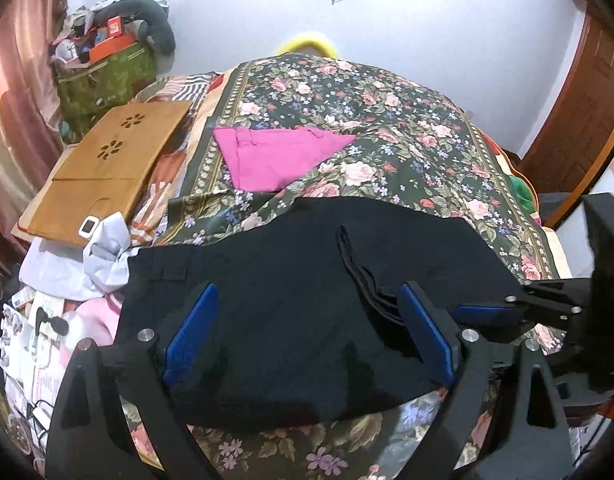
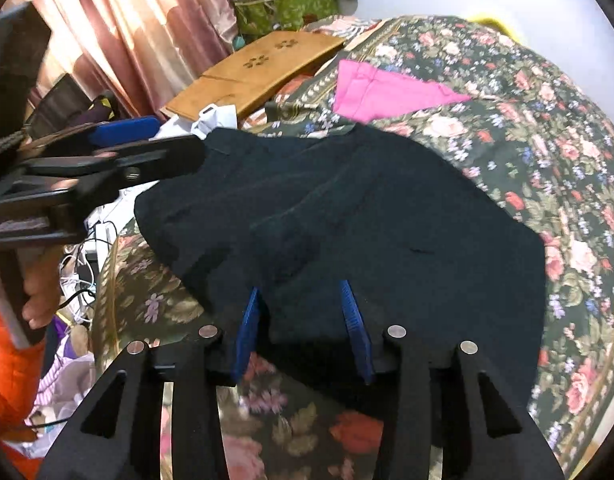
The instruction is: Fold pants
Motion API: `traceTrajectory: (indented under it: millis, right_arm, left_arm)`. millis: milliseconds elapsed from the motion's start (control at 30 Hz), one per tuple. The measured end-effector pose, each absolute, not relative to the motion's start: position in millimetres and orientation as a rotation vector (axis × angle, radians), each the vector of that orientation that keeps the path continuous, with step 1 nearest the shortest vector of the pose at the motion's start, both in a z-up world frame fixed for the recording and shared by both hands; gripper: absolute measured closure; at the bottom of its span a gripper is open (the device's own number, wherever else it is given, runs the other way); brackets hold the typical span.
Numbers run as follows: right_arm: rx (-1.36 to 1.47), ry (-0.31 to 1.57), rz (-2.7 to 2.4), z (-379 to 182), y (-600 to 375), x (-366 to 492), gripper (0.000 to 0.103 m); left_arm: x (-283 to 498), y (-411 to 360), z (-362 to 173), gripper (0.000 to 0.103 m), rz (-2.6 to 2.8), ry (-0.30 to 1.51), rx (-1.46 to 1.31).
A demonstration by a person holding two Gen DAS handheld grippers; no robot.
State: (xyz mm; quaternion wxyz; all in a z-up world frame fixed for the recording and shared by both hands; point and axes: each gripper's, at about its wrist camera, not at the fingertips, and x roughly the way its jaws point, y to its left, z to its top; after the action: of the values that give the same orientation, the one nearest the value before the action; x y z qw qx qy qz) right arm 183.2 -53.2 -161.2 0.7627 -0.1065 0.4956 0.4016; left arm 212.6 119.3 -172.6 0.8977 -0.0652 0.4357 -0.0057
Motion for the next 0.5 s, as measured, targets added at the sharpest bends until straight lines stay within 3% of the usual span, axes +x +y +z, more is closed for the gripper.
traceTrajectory:
  millis: [300, 500]
  right_arm:
    - [-0.103, 0.965, 0.808, -130, -100, 223, 0.062]
    - [-0.084, 0.961, 0.736, -143, -119, 259, 0.058]
  left_arm:
    - [251, 88, -159, 0.011, -0.08, 0.89, -0.096]
    - [284, 59, -171, 0.01, -0.128, 0.93, -0.054]
